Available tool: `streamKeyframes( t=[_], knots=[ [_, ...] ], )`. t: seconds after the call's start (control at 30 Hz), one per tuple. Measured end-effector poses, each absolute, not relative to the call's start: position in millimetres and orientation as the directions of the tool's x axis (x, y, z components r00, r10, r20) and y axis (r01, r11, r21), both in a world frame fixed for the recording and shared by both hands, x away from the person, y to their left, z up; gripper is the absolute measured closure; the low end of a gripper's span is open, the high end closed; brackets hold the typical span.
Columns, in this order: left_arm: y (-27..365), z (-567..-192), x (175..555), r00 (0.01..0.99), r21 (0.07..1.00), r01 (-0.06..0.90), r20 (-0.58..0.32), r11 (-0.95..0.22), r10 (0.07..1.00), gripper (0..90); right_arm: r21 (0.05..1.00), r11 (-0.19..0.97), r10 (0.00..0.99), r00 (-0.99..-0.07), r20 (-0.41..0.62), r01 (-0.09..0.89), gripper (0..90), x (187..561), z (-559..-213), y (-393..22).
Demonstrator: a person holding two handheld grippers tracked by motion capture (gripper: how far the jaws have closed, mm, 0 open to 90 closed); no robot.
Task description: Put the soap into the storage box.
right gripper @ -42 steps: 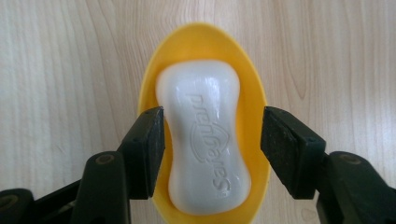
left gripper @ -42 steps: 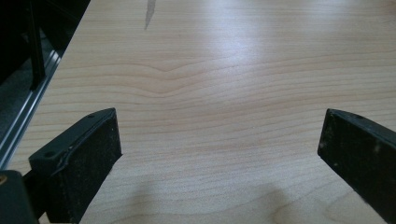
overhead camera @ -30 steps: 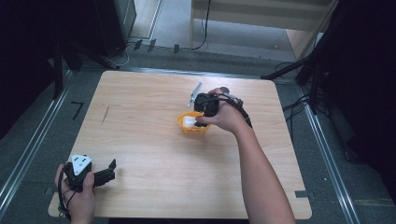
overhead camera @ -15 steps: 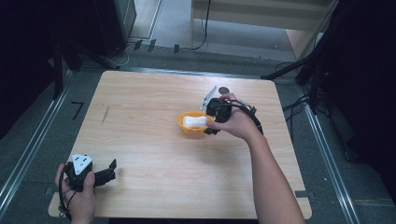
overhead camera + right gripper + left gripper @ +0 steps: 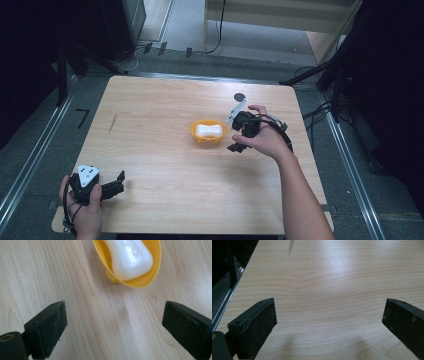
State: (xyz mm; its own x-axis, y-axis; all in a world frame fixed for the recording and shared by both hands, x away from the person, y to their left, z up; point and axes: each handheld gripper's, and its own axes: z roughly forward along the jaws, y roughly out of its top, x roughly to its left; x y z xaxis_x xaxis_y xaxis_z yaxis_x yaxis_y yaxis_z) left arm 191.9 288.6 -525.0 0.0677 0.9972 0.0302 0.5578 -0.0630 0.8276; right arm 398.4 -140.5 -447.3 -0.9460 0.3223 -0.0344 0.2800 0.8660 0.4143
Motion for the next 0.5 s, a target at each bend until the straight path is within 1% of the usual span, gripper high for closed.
streamKeyframes(
  t=[0.07, 0.1, 0.23, 0.33, 0.5],
  knots=[
    [289, -525, 192, 0.067, 0.829, 0.556, 0.030, -0.062, 0.997, 0.0, 0.415, 0.865, 0.325, -0.945, -0.032, 0.284, 4.8, 397, -447, -142],
    [289, -525, 192, 0.068, 0.828, 0.557, 0.029, -0.062, 0.997, 0.0, 0.429, 0.852, 0.335, -0.942, -0.008, 0.300, 2.6, 395, -447, -146],
    [289, -525, 192, 0.068, 0.828, 0.557, 0.029, -0.062, 0.997, 0.0, 0.440, 0.845, 0.345, -0.938, -0.012, 0.305, 0.0, 390, -449, -153],
    [289, -525, 192, 0.068, 0.828, 0.557, 0.028, -0.062, 0.997, 0.0, 0.435, 0.847, 0.342, -0.940, -0.009, 0.304, 0.0, 387, -450, -155],
    [288, -525, 192, 0.068, 0.827, 0.558, 0.033, -0.066, 0.997, 0.0, 0.436, 0.840, 0.364, -0.931, -0.012, 0.323, 0.0, 379, -454, -165]
  ],
)
